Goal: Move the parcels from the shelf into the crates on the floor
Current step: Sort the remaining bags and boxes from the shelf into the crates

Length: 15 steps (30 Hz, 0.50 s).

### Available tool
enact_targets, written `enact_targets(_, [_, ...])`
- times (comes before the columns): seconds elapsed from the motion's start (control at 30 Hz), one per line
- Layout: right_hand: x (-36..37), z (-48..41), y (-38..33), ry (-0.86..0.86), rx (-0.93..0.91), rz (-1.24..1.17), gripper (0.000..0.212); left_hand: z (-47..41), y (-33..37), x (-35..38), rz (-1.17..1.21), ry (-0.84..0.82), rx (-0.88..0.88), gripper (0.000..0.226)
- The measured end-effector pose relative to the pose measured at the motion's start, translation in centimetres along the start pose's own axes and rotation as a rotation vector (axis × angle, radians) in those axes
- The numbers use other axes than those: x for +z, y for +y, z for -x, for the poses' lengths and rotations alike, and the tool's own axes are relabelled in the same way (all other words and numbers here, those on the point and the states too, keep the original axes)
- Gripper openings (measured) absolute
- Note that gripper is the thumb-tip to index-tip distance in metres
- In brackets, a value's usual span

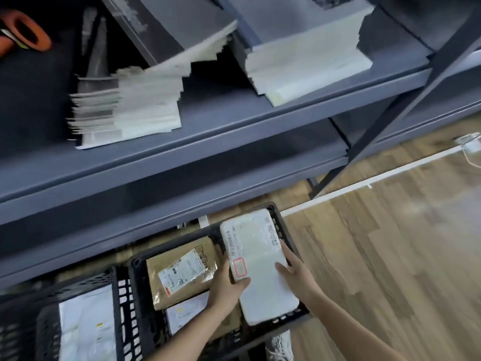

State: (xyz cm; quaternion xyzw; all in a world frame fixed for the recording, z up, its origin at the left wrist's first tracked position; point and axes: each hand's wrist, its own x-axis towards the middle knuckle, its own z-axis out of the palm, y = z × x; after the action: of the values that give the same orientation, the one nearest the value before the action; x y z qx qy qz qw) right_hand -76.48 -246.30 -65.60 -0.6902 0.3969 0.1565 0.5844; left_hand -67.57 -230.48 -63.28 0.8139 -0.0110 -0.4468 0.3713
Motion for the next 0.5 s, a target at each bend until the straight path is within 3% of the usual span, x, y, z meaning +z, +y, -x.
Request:
enact_targets(0.23, [3.8, -5.9, 6.5, -0.091, 0.084, 0.164, 0.079, -7.0, -6.9, 3.8, -0.207, 0.044, -0.015, 0.102])
enact_targets(0.5, [6.3, -11.4, 11.6, -0.146, 0.068, 0.262, 0.090, -12.1, -12.5, 7.5, -0.363, 0.063, -0.001, 0.107])
